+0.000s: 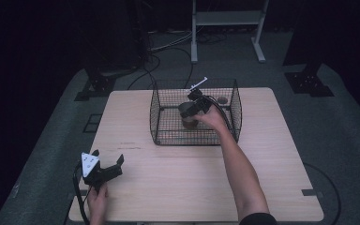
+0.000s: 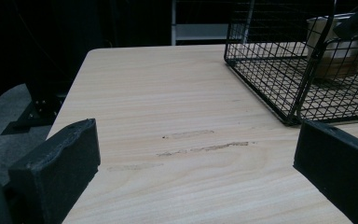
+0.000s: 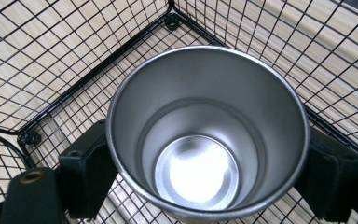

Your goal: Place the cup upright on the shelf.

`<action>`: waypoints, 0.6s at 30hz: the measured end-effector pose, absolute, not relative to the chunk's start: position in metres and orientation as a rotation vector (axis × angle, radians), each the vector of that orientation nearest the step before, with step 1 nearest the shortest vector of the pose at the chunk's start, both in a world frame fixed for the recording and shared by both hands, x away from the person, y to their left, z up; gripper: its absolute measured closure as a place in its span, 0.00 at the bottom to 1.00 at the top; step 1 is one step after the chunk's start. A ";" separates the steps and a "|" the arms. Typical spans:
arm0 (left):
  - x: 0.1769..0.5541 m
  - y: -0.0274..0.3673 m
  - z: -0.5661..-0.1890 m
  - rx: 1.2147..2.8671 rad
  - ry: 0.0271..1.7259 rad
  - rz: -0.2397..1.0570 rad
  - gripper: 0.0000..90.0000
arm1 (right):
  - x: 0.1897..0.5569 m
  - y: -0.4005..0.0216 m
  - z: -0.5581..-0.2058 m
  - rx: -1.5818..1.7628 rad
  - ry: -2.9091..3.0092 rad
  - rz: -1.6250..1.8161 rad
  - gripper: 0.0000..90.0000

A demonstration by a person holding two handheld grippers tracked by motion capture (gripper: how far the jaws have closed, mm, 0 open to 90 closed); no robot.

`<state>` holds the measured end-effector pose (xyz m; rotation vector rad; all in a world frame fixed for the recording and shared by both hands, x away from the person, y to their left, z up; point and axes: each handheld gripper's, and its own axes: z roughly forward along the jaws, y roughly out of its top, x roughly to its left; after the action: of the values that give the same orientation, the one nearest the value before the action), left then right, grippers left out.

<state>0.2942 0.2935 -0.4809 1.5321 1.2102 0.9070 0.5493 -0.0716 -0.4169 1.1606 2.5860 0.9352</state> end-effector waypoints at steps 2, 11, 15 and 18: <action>0.294 0.294 -0.481 1.532 1.209 0.908 0.00 | 0.549 -0.072 -0.417 1.160 2.590 0.936 0.17; 0.294 0.293 -0.481 1.531 1.209 0.910 0.00 | 0.547 -0.069 -0.415 1.146 2.600 0.923 0.14; 0.294 0.294 -0.481 1.530 1.209 0.909 0.00 | 0.547 -0.068 -0.415 1.148 2.598 0.915 0.14; 0.294 0.294 -0.481 1.531 1.210 0.908 0.00 | 0.547 -0.069 -0.415 1.143 2.602 0.918 0.14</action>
<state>0.2941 0.2935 -0.4810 1.5305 1.2096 0.9082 0.5469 -0.0690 -0.4150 1.1426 2.6022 0.9180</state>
